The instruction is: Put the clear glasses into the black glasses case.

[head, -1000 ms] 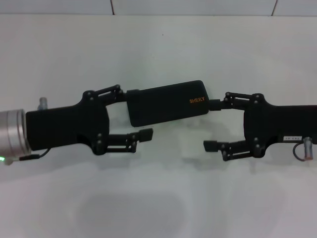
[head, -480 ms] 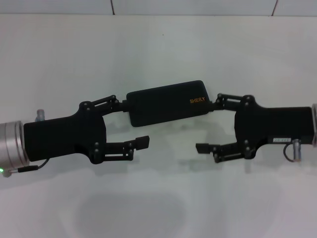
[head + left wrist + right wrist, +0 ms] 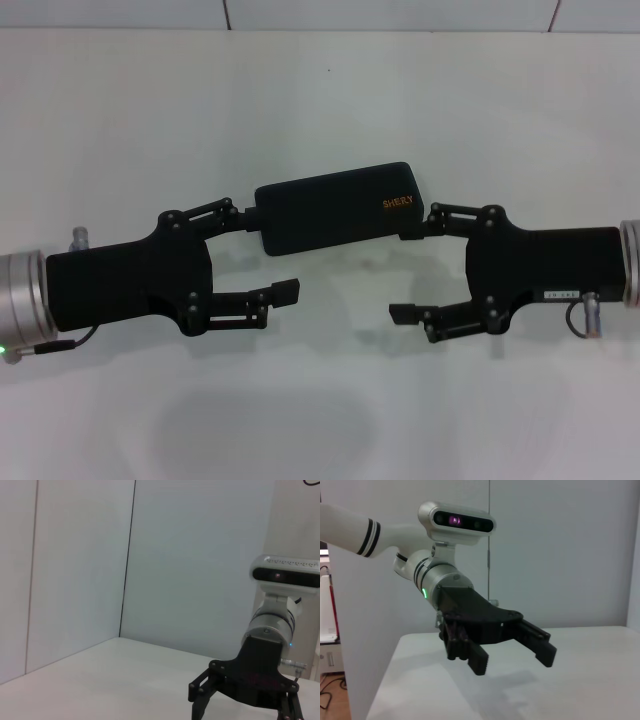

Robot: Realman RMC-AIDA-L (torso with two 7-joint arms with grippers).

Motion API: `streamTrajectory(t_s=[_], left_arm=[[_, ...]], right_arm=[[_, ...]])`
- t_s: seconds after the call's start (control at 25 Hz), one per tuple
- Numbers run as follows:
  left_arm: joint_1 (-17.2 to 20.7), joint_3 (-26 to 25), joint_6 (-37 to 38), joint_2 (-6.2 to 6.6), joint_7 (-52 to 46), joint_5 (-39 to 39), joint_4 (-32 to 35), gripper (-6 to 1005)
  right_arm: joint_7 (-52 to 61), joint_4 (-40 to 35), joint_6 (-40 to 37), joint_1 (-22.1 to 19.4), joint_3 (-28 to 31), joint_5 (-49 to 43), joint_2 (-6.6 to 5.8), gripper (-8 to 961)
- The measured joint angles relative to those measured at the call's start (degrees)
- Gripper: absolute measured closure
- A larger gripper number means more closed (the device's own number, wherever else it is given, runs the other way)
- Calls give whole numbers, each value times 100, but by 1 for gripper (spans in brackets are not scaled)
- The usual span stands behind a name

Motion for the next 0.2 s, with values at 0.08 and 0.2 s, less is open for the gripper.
streamTrajectory(t_s=[0.08, 0.2], left_arm=[[1, 0, 1, 0, -11, 1, 0, 110], [8, 0, 6, -1, -5, 2, 0, 110]], right_arm=[[-8, 4, -24, -5, -59, 0, 0, 81], [-30, 3, -14, -12, -121, 0, -3, 81]])
